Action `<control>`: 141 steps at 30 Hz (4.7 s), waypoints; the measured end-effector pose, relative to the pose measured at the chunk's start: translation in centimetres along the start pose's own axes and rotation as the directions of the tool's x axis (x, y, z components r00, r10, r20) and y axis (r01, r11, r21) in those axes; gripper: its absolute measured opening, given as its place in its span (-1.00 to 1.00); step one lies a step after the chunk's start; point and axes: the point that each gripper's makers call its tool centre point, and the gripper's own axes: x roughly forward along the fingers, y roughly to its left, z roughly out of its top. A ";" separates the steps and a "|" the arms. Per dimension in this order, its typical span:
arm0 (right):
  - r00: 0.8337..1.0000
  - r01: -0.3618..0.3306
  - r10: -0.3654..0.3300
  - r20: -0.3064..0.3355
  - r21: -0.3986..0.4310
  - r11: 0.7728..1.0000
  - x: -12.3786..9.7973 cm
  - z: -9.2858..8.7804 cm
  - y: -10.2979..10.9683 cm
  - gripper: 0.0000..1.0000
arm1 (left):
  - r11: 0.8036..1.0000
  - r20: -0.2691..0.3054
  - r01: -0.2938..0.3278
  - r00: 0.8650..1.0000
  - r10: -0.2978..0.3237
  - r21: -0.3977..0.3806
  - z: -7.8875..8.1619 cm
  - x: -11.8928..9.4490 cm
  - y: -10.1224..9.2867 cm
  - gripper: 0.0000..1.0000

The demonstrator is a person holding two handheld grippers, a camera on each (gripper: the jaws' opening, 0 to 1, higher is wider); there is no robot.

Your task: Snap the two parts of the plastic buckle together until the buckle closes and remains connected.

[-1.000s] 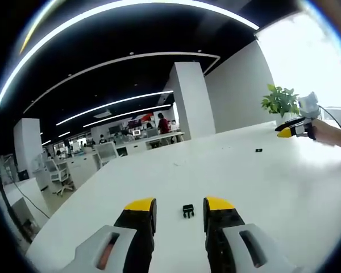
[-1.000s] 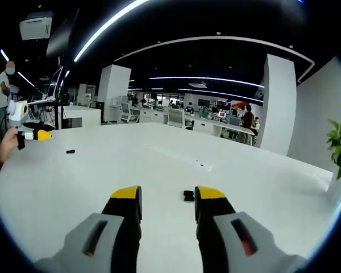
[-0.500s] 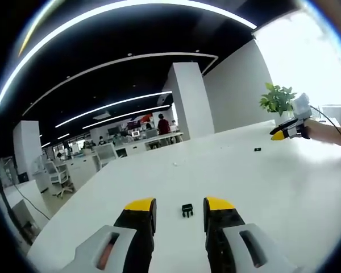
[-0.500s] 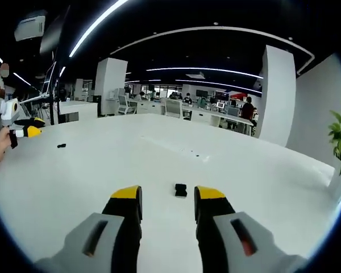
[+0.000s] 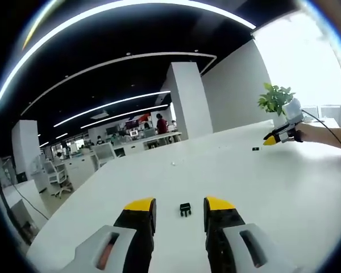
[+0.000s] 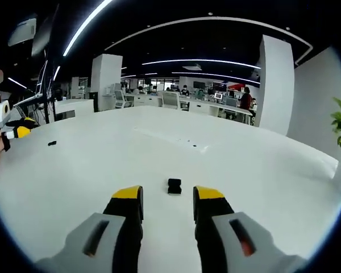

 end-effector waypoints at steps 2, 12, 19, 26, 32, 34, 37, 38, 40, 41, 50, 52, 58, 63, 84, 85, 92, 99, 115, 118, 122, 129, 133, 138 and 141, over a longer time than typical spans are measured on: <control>1.000 -0.004 0.004 -0.006 0.009 1.000 0.3 -0.2 0.0 -0.31 | 1.000 0.000 0.000 1.000 0.000 0.003 0.0 0.0 0.0 -0.34; 1.000 -0.002 0.002 -0.022 0.022 1.000 1.3 -0.8 -0.1 -0.35 | 1.000 0.004 -0.003 1.000 0.003 -0.004 0.1 0.0 0.2 -0.34; 0.999 0.000 0.001 -0.038 0.027 1.000 1.9 -1.3 -0.3 -0.40 | 1.000 0.003 -0.002 1.000 0.002 -0.002 0.2 -0.1 0.2 -0.34; 0.999 -0.007 0.009 -0.041 0.051 0.999 2.7 -1.5 -0.6 -0.46 | 1.000 0.002 0.001 1.000 -0.001 -0.001 0.2 -0.2 0.1 -0.34; 0.999 -0.010 0.012 -0.053 0.048 0.999 3.2 -1.7 -0.6 -0.49 | 1.000 -0.001 0.007 1.000 -0.007 0.002 0.2 -0.2 -0.1 -0.34; 0.998 -0.012 0.015 -0.056 0.050 0.999 3.4 -1.8 -0.7 -0.51 | 1.000 -0.001 0.007 1.000 -0.007 0.001 0.2 -0.2 -0.1 -0.34; 0.998 -0.014 0.018 -0.053 0.060 0.998 3.6 -1.7 -0.7 -0.54 | 1.000 -0.002 0.004 1.000 -0.004 0.002 0.2 -0.2 0.0 -0.34; 0.998 -0.015 0.019 -0.055 0.062 0.998 3.7 -1.7 -0.7 -0.54 | 1.000 -0.003 0.004 1.000 -0.004 0.002 0.2 -0.2 0.0 -0.34; 0.998 -0.017 0.020 -0.053 0.064 0.998 3.9 -1.7 -0.7 -0.55 | 1.000 -0.003 0.004 1.000 -0.004 0.000 0.2 -0.1 0.0 -0.34; 0.998 -0.017 0.021 -0.053 0.064 0.998 3.9 -1.6 -0.7 -0.55 | 1.000 -0.003 0.004 1.000 -0.004 0.000 0.2 -0.1 0.0 -0.34; 0.998 -0.024 0.028 -0.050 0.073 0.997 4.4 -1.4 -0.7 -0.61 | 1.000 -0.001 0.004 1.000 -0.004 0.003 0.3 0.0 0.0 -0.34; 0.998 -0.025 0.029 -0.048 0.073 0.997 4.4 -1.4 -0.7 -0.61 | 1.000 0.000 0.002 1.000 -0.002 0.002 0.3 0.0 0.1 -0.34; 0.998 -0.027 0.030 -0.048 0.070 0.997 4.5 -1.4 -0.6 -0.66 | 1.000 -0.003 0.005 1.000 -0.005 0.007 0.2 0.2 0.0 -0.34; 0.998 -0.030 0.034 -0.046 0.069 0.997 4.6 -1.4 -0.7 -0.70 | 1.000 -0.003 0.002 1.000 -0.002 0.010 0.2 0.3 0.0 -0.34; 0.998 -0.036 0.039 -0.044 0.067 0.997 4.3 -1.7 -0.4 -0.73 | 1.000 -0.005 0.007 1.000 -0.007 0.010 0.0 0.1 -0.1 -0.34; 0.998 -0.036 0.039 -0.043 0.068 0.997 4.2 -1.7 -0.3 -0.73 | 1.000 -0.005 0.008 1.000 -0.008 0.010 0.0 0.1 -0.1 -0.34; 0.998 -0.046 0.048 -0.037 0.061 0.997 3.8 -1.6 0.5 -0.73 | 1.000 -0.007 0.010 1.000 -0.010 0.011 0.0 0.0 -0.2 -0.34; 0.997 -0.074 0.076 -0.026 0.052 0.996 3.6 -1.2 1.8 -0.73 | 1.000 -0.007 0.012 1.000 -0.012 0.011 0.0 -0.1 -0.3 -0.34; 0.980 -0.198 0.198 0.007 0.031 0.980 3.0 0.3 7.4 -0.73 | 1.000 -0.008 0.026 1.000 -0.026 -0.004 -0.1 -0.2 -0.4 -0.34; 0.974 -0.225 0.225 0.015 0.027 0.974 2.9 0.7 8.6 -0.73 | 1.000 -0.007 0.028 1.000 -0.028 -0.005 -0.1 -0.2 -0.4 -0.33; 0.964 -0.265 0.264 0.023 0.012 0.964 2.7 1.2 10.4 -0.73 | 1.000 -0.008 0.029 1.000 -0.029 -0.005 -0.1 -0.1 -0.4 -0.33; 0.946 -0.323 0.322 0.035 0.012 0.946 2.3 1.9 13.1 -0.73 | 1.000 -0.008 0.027 1.000 -0.027 -0.007 -0.1 -0.2 -0.4 -0.33; 0.938 -0.346 0.346 0.036 -0.004 0.938 2.1 2.1 14.5 -0.73 | 1.000 -0.007 0.028 1.000 -0.028 -0.005 0.0 -0.2 -0.5 -0.33; 0.924 -0.381 0.382 0.035 -0.021 0.924 1.7 2.4 16.4 -0.73 | 1.000 -0.010 0.029 1.000 -0.030 -0.005 -0.1 -0.1 -0.5 -0.33; 0.917 -0.397 0.398 0.037 -0.027 0.917 1.5 2.6 17.3 -0.73 | 1.000 -0.009 0.031 0.999 -0.031 -0.005 -0.1 -0.2 -0.6 -0.33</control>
